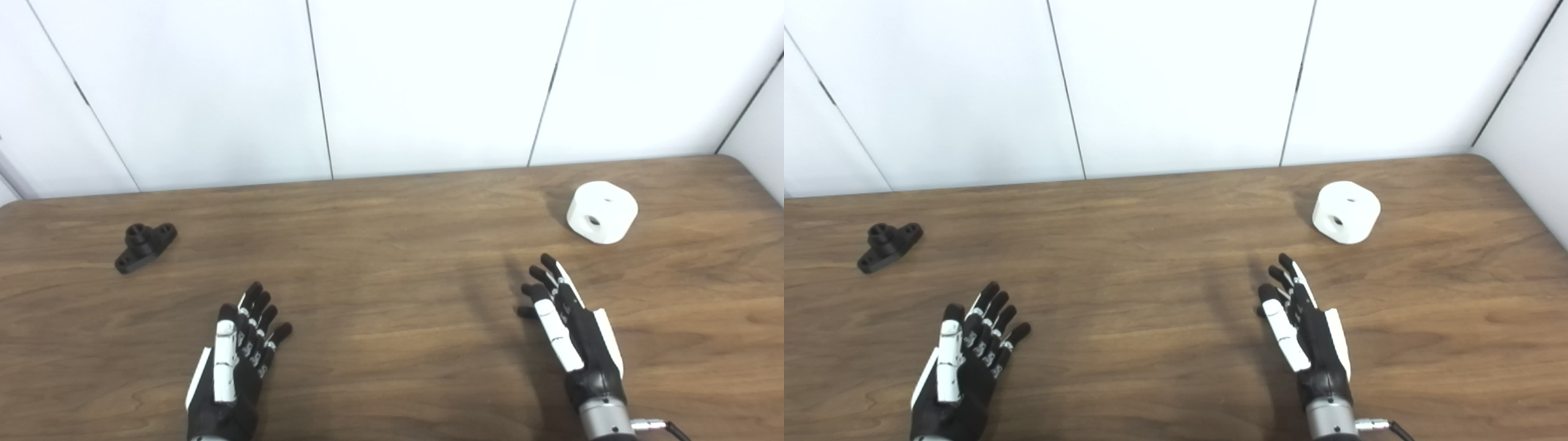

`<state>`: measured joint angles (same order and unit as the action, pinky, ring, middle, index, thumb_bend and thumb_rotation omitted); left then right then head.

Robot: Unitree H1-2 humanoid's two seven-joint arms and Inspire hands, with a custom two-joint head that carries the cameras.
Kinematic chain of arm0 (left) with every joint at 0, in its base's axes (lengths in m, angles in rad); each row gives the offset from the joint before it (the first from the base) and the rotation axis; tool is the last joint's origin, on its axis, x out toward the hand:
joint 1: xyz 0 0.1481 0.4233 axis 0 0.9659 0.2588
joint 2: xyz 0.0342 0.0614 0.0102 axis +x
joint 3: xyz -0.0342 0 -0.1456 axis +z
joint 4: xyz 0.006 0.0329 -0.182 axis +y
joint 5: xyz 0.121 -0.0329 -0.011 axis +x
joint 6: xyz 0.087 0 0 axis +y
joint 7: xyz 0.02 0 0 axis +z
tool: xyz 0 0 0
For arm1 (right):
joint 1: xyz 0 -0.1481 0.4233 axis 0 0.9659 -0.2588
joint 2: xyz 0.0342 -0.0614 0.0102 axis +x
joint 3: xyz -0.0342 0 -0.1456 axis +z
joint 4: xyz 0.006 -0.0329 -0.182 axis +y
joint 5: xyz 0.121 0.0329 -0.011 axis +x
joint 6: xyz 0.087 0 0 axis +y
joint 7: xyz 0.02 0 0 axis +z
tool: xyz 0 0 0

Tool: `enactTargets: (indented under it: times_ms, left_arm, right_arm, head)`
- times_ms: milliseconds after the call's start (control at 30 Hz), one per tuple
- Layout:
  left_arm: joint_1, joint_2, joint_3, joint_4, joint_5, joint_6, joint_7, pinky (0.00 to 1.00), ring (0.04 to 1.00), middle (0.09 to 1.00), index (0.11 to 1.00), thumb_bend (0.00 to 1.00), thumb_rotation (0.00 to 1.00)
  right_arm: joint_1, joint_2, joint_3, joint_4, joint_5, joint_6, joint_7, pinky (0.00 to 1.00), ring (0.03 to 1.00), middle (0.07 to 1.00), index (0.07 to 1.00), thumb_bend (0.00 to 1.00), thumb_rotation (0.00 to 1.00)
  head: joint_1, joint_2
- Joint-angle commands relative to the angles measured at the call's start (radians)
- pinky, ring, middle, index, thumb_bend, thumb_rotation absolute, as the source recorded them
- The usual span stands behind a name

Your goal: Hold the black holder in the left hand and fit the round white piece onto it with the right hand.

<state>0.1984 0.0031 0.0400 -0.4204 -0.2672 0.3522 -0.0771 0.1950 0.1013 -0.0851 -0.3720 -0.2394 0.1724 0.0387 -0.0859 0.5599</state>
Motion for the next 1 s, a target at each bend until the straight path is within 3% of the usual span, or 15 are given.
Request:
enactTargets:
  times_ms: [0, 400, 600, 733, 767, 800, 833, 867, 933, 967]
  left_arm:
    - [0.019, 0.009, -0.009, 0.011, 0.005, 0.008, -0.003, 1.00, 1.000, 1.000, 1.000, 0.57, 0.94]
    - [0.025, 0.011, -0.011, 0.002, 0.011, 0.010, -0.001, 1.00, 1.000, 1.000, 1.000, 0.57, 0.93]
    - [0.026, 0.018, -0.010, 0.004, 0.022, -0.005, -0.002, 1.00, 1.000, 1.000, 1.000, 0.59, 0.89]
    - [0.001, 0.038, -0.005, -0.102, 0.049, 0.064, 0.017, 1.00, 1.000, 1.000, 1.000, 0.68, 0.77]
    - [-0.022, 0.057, -0.004, -0.166, 0.070, 0.089, 0.020, 0.90, 0.936, 0.995, 1.000, 0.63, 0.65]
    - [-0.051, 0.085, -0.007, -0.228, 0.104, 0.105, 0.016, 0.90, 0.936, 0.995, 1.000, 0.63, 0.65]
    - [-0.084, 0.110, -0.009, -0.284, 0.152, 0.113, 0.018, 0.80, 0.886, 0.965, 1.000, 0.56, 0.55]
    - [-0.124, 0.148, -0.016, -0.330, 0.260, 0.108, 0.022, 0.70, 0.827, 0.910, 0.939, 0.59, 0.47]
    - [-0.202, 0.198, 0.003, -0.404, 0.412, 0.110, 0.041, 0.51, 0.674, 0.730, 0.740, 0.78, 0.44]
    - [-0.235, 0.216, 0.013, -0.430, 0.474, 0.109, 0.053, 0.47, 0.645, 0.701, 0.701, 0.81, 0.39]
  right_arm:
    - [0.071, -0.061, 0.000, -0.005, 0.004, -0.009, 0.007, 0.71, 0.839, 0.904, 0.946, 0.46, 0.84]
    - [0.074, -0.058, 0.002, -0.008, -0.004, -0.015, 0.002, 0.70, 0.828, 0.900, 0.942, 0.47, 0.85]
    - [0.077, -0.052, 0.008, -0.001, -0.009, -0.023, -0.003, 0.71, 0.831, 0.894, 0.944, 0.44, 0.84]
    - [0.082, -0.052, 0.006, 0.002, 0.005, -0.024, 0.003, 0.73, 0.844, 0.907, 0.952, 0.44, 0.84]
    - [0.083, -0.052, 0.006, 0.004, 0.006, -0.025, 0.003, 0.74, 0.847, 0.908, 0.949, 0.45, 0.84]
    - [0.083, -0.053, 0.005, 0.008, 0.006, -0.030, 0.002, 0.74, 0.847, 0.908, 0.949, 0.45, 0.84]
    - [0.083, -0.058, 0.005, 0.015, 0.004, -0.040, 0.002, 0.73, 0.849, 0.907, 0.949, 0.45, 0.83]
    - [0.083, -0.063, 0.002, 0.020, 0.009, -0.045, 0.005, 0.73, 0.849, 0.906, 0.953, 0.44, 0.83]
    - [0.082, -0.071, -0.007, 0.024, 0.020, -0.041, 0.013, 0.76, 0.869, 0.919, 0.972, 0.42, 0.84]
    - [0.081, -0.074, -0.012, 0.024, 0.024, -0.036, 0.016, 0.77, 0.874, 0.923, 0.978, 0.42, 0.85]
  head:
    - [0.001, 0.003]
    - [0.000, 0.002]
    - [0.037, -0.026]
    - [0.085, -0.050]
    - [0.112, -0.063]
    - [0.145, -0.075]
    - [0.181, -0.089]
    - [0.211, -0.098]
    - [0.267, -0.115]
    - [0.294, -0.123]
